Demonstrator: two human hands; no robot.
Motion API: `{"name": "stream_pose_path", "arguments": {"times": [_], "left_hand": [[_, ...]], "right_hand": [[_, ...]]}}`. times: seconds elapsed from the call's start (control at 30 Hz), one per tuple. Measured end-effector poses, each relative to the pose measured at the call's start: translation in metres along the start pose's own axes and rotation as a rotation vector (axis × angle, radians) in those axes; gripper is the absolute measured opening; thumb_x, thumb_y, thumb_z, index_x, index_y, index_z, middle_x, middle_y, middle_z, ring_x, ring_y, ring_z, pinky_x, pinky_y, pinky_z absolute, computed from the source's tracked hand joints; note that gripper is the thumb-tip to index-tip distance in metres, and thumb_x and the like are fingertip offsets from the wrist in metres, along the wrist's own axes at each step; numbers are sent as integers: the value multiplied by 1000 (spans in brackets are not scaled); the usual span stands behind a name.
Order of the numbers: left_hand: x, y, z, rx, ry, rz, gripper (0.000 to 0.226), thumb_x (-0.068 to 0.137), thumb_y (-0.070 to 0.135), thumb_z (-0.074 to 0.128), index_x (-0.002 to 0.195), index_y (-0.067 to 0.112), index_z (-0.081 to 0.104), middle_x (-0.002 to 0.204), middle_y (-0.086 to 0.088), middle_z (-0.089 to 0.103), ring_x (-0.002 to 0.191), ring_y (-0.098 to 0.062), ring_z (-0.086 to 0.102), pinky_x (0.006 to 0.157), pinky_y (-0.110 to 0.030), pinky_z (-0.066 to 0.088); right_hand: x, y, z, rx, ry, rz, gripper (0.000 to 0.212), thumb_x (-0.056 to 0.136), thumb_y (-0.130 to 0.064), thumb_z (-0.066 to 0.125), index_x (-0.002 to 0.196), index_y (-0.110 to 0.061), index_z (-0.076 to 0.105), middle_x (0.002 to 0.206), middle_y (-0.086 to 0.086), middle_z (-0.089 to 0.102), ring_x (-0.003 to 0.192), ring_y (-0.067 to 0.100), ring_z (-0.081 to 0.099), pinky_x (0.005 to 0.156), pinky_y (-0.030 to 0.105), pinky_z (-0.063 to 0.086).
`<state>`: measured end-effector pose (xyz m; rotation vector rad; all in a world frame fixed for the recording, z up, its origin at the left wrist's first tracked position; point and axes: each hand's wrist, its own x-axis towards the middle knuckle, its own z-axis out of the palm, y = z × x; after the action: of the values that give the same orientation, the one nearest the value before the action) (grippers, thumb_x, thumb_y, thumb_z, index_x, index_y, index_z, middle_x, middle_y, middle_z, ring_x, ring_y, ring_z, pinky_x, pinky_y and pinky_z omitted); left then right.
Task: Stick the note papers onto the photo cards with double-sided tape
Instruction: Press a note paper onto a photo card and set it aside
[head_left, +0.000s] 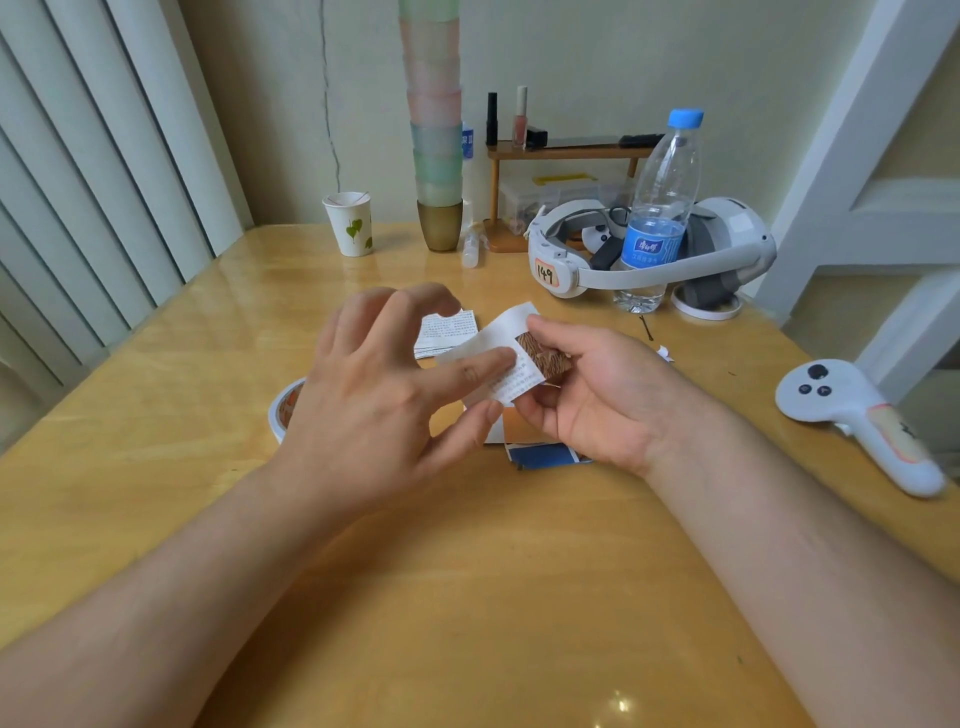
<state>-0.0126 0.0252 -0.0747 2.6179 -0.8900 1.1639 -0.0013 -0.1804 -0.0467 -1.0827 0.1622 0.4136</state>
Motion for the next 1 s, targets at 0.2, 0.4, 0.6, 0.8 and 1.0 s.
{"name": "stream_pose_path", "arguments": {"times": [0.2, 0.4, 0.6, 0.8, 1.0], "left_hand": [[-2, 1, 2, 43, -1, -4, 38, 101, 56, 54, 130, 39, 72, 135, -13, 58, 118, -42, 50, 99, -53, 42], [-9, 1, 9, 90, -100, -31, 55, 103, 64, 40, 153, 44, 48, 150, -15, 47, 127, -43, 42, 109, -54, 31], [-16, 6, 20, 20, -145, -25, 74, 103, 65, 40, 166, 32, 23, 125, -9, 55, 106, -35, 50, 97, -47, 39], [-18, 16, 28, -71, -140, -40, 85, 101, 57, 51, 167, 17, 17, 105, -2, 57, 91, -28, 46, 84, -44, 47], [-17, 19, 28, -87, -144, -74, 89, 99, 55, 53, 167, 13, 14, 106, -1, 57, 94, -29, 48, 86, -47, 49]], "right_hand": [[1, -1, -1, -23, 39, -15, 14, 104, -16, 58, 101, -7, 69, 77, 6, 73, 60, 15, 72, 51, 24, 56], [-1, -4, -1, 41, 65, -26, 16, 105, -16, 57, 101, -5, 67, 72, 7, 74, 56, 18, 73, 53, 21, 57], [-2, -4, 4, 124, 57, -36, 16, 104, -18, 59, 105, -4, 67, 75, 10, 75, 56, 20, 73, 51, 22, 57], [-4, -4, 6, 155, 53, -48, 16, 105, -16, 58, 96, -6, 67, 75, 11, 75, 56, 19, 73, 56, 21, 57], [-2, -2, 5, 164, 43, -42, 11, 103, -16, 60, 108, -8, 65, 81, 13, 74, 61, 18, 73, 55, 24, 58]]}}
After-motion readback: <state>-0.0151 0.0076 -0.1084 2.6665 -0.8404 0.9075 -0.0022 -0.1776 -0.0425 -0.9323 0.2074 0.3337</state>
